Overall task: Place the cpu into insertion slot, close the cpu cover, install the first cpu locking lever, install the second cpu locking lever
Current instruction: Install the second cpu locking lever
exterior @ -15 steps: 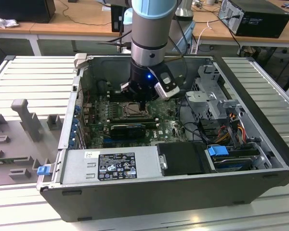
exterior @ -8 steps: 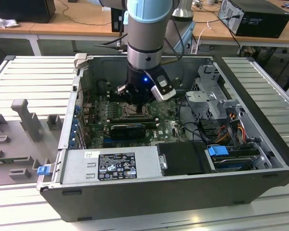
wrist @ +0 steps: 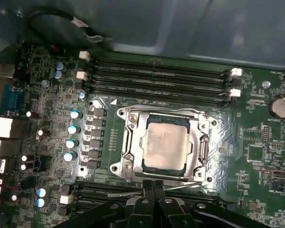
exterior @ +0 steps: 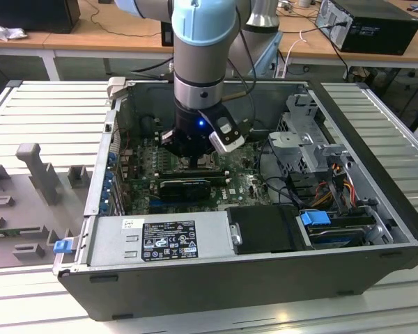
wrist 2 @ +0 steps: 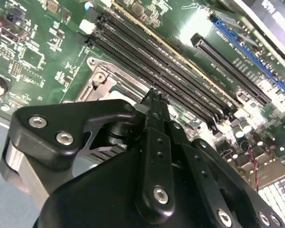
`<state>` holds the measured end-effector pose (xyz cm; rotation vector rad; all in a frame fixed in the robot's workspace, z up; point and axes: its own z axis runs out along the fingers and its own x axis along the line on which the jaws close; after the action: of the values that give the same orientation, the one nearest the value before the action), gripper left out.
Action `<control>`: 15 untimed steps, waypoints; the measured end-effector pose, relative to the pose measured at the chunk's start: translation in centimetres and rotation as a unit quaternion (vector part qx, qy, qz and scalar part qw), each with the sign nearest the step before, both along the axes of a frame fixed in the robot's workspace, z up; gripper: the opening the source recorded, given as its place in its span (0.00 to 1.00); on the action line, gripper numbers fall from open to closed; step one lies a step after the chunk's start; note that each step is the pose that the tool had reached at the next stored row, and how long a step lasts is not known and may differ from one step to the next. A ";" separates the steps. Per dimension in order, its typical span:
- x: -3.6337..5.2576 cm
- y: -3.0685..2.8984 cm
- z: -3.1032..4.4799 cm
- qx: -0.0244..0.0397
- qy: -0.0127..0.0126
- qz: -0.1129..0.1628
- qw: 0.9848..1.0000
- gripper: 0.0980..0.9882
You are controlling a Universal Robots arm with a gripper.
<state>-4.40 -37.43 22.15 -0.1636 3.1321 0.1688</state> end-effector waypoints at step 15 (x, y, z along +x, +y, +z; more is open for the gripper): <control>-2.29 -2.03 -0.22 0.045 0.000 0.012 0.999 0.01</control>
<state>-6.69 -39.46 21.93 -0.2008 3.1156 0.3086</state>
